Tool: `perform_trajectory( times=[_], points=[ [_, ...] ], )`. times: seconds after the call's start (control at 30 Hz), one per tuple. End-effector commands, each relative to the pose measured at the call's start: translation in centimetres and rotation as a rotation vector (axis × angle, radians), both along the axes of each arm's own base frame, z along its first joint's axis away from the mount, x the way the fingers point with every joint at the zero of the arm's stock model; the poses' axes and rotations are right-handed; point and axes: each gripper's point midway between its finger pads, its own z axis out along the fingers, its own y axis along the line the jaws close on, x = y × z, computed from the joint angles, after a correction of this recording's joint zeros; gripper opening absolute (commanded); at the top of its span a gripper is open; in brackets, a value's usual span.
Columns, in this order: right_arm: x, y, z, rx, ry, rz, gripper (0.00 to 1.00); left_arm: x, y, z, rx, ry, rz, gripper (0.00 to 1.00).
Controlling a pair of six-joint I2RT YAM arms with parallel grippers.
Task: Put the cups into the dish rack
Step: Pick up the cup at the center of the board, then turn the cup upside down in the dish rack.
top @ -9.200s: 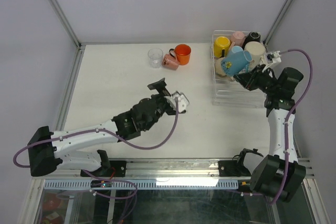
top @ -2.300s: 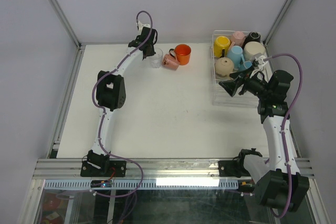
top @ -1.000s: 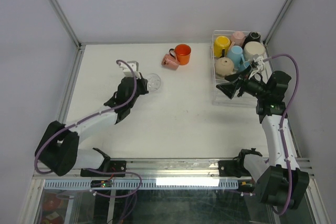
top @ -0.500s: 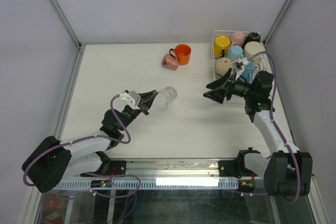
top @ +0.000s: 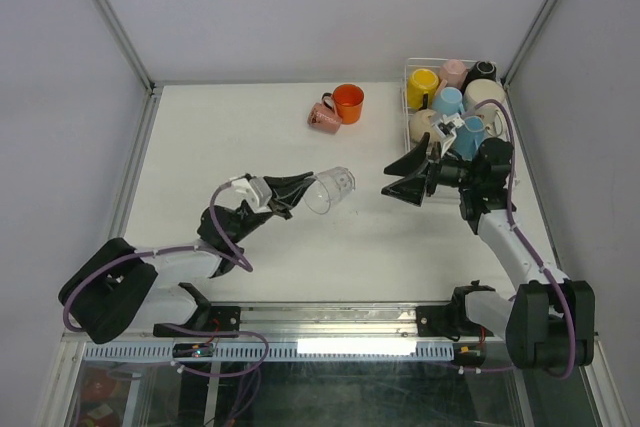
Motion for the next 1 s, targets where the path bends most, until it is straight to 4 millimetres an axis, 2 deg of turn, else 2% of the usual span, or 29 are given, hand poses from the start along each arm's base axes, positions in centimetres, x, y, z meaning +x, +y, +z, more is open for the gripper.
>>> perform_trajectory(
  times=[0.0,0.13,0.37,0.6,0.83,0.97],
  points=[
    [-1.1,0.2,1.7,0.010,-0.127,0.034,0.91,0.2,0.6,6.1,-0.349,0.206,-0.153,0.00],
    [-1.4,0.1,2.6,0.029,-0.172,0.009,0.95,0.8,0.6,7.7,-0.526,0.500,-0.372,0.00],
    [-2.4,0.1,4.8,0.135,-0.204,-0.044,0.99,-0.2,-1.0,8.8,-0.633,0.755,-0.729,0.00],
    [-2.8,-0.3,6.5,0.222,-0.217,-0.125,1.00,-1.3,-4.0,9.2,-0.631,0.801,-0.845,0.00],
    [-1.5,-0.4,6.0,0.236,-0.050,-0.177,0.99,-1.0,-5.4,9.4,-0.642,0.821,-0.872,0.00],
    [-1.4,-0.3,6.1,0.234,-0.024,-0.173,0.99,-1.1,-6.0,9.4,-0.644,0.827,-0.883,0.00]
  ],
)
